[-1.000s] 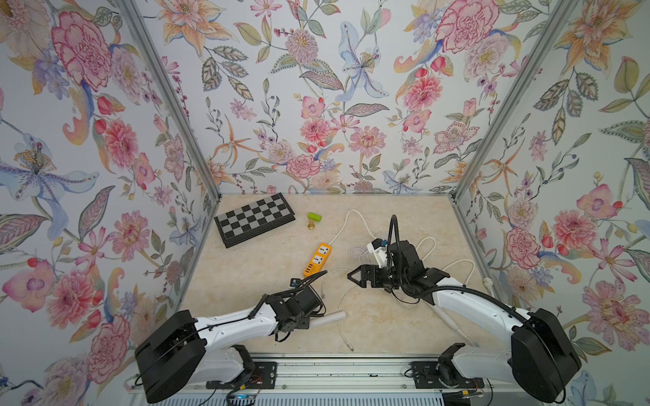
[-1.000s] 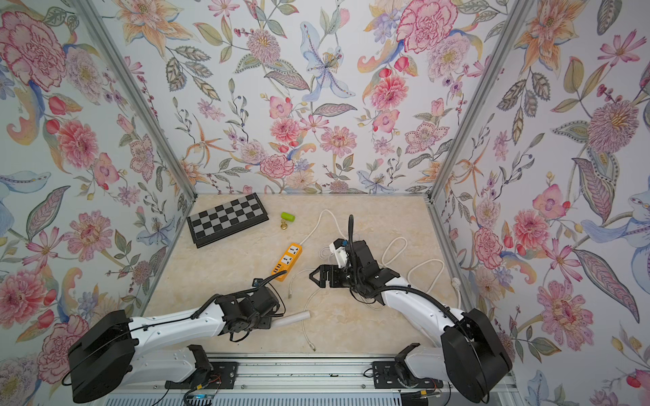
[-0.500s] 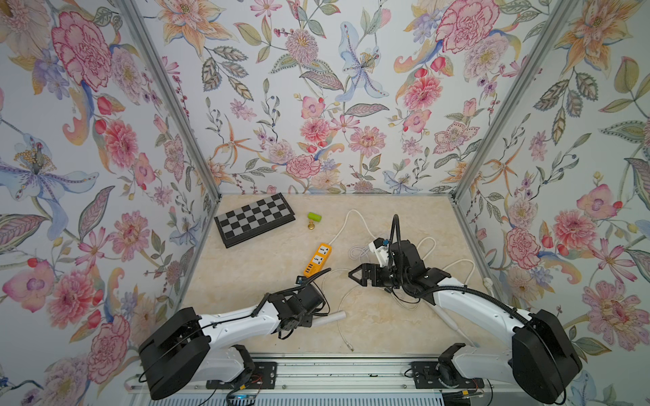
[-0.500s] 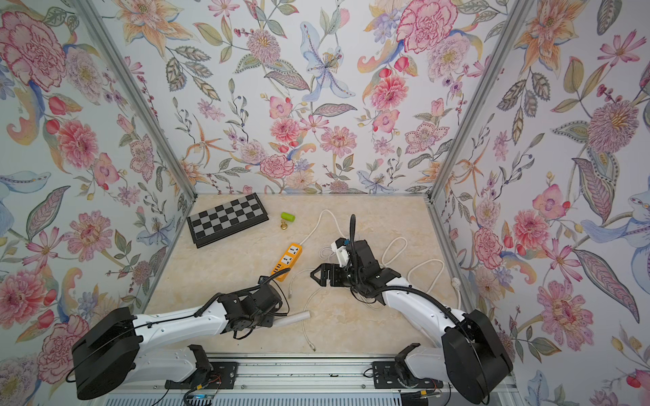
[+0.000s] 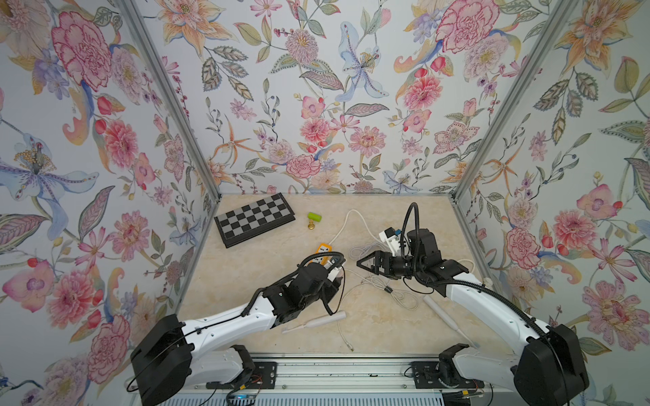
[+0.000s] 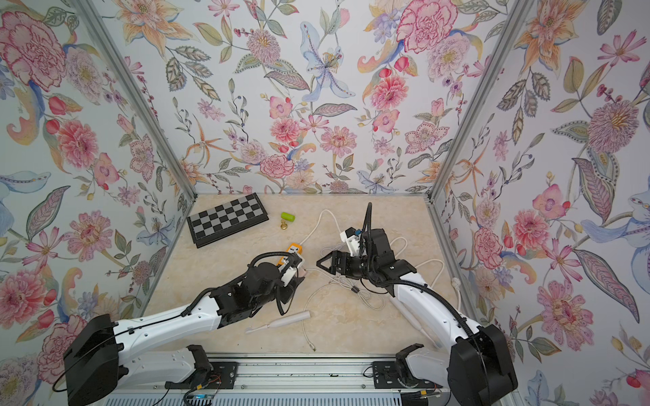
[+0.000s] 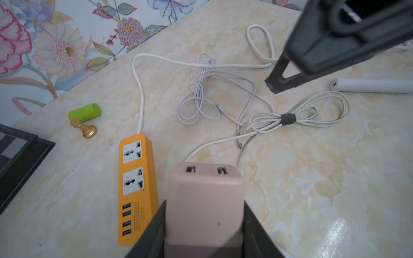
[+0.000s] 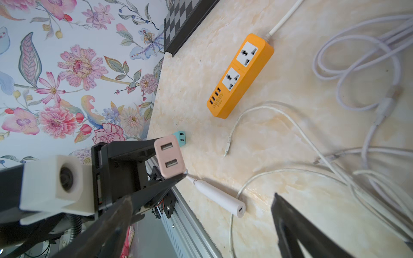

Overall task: Charge the electric toothbrush
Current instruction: Pick up the plug from the center of the board.

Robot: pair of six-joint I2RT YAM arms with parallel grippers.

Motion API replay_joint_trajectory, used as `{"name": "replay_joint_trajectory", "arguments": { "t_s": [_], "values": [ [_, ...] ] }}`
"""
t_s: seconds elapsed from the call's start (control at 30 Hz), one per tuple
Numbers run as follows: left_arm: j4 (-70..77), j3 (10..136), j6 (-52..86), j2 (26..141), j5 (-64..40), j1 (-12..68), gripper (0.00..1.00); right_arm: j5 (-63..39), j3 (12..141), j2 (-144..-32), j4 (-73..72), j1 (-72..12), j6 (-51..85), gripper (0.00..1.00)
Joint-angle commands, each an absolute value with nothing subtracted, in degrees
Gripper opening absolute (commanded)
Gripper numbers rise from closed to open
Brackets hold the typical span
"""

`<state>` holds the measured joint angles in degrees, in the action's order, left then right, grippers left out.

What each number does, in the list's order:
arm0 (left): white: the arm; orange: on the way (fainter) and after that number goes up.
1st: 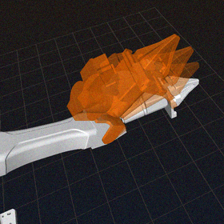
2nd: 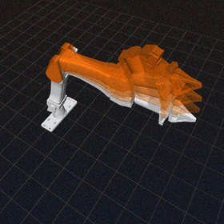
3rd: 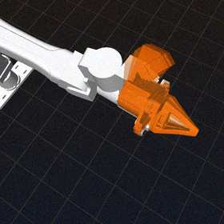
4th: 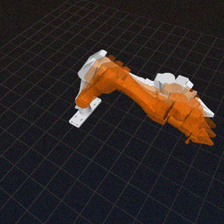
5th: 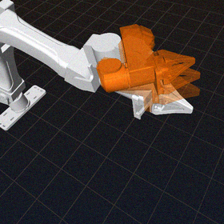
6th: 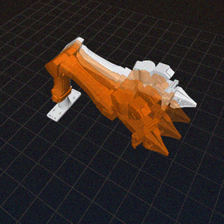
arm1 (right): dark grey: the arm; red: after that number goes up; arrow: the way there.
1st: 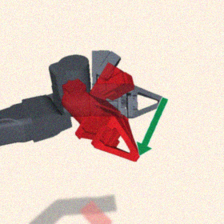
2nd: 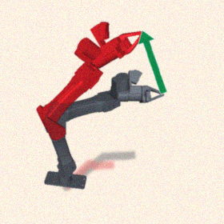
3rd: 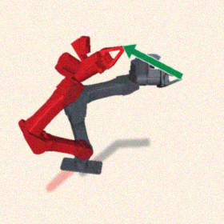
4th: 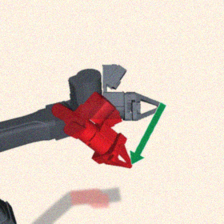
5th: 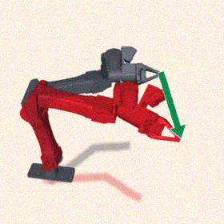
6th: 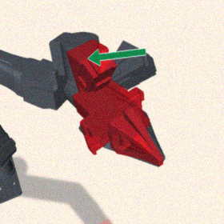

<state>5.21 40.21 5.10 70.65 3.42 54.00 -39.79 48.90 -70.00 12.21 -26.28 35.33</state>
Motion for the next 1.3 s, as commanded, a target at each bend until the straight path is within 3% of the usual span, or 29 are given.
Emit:
{"name": "replay_joint_trajectory", "arguments": {
  "t_s": [0.0, 0.3, 0.4, 0.57, 0.63, 0.77, 0.87, 0.9, 0.97, 1.03, 1.27],
  "values": [
    [14.3, 42.3, -7.4, 71.4, -6.1, 53.1, 0.24, -42.8, 51.2, -70.5, 15.0, -26.6, 35.2, 0.93],
    [14.5, 44.9, -10.5, 73.7, -15.3, 50.9, 0.21, -44.3, 54.6, -73.9, 15.1, -29.6, 34.3, 0.68],
    [14.1, 45.6, -10.5, 74.2, -16.0, 50.1, 0.13, -43.6, 55.0, -74.0, 15.0, -30.6, 33.1, 0.59],
    [11.5, 47.2, -10.5, 74.9, -18.0, 49.1, 0.13, -40.4, 54.5, -73.5, 15.1, -30.7, 31.9, 0.43],
    [11.4, 47.2, -10.4, 75.0, -18.2, 48.9, 0.13, -39.6, 54.6, -73.5, 15.0, -30.8, 31.4, 0.42],
    [10.6, 47.7, -10.1, 75.4, -18.2, 48.4, 0.17, -38.2, 55.0, -73.7, 15.1, -31.0, 31.1, 0.26],
    [11.4, 47.5, -8.1, 75.5, -17.8, 47.7, 0.33, -35.4, 55.2, -73.2, 15.0, -31.1, 31.3, 0.12],
    [11.7, 47.3, -8.0, 75.4, -17.6, 47.5, 0.41, -34.0, 55.3, -73.1, 15.2, -31.0, 31.4, 0.11],
    [12.6, 46.2, -3.6, 74.8, -14.4, 47.1, 0.64, -31.0, 55.3, -72.9, 15.3, -30.5, 32.6, 0.08],
    [14.7, 43.4, 1.1, 73.7, -9.5, 46.5, 0.78, -26.4, 55.4, -73.0, 16.4, -30.1, 34.4, 0.08],
    [8.2, 38.9, 22.1, 74.3, 4.0, 39.4, 0.90, -15.3, 57.6, -76.2, 22.2, -29.5, 37.3, 0.06]
  ]
}}
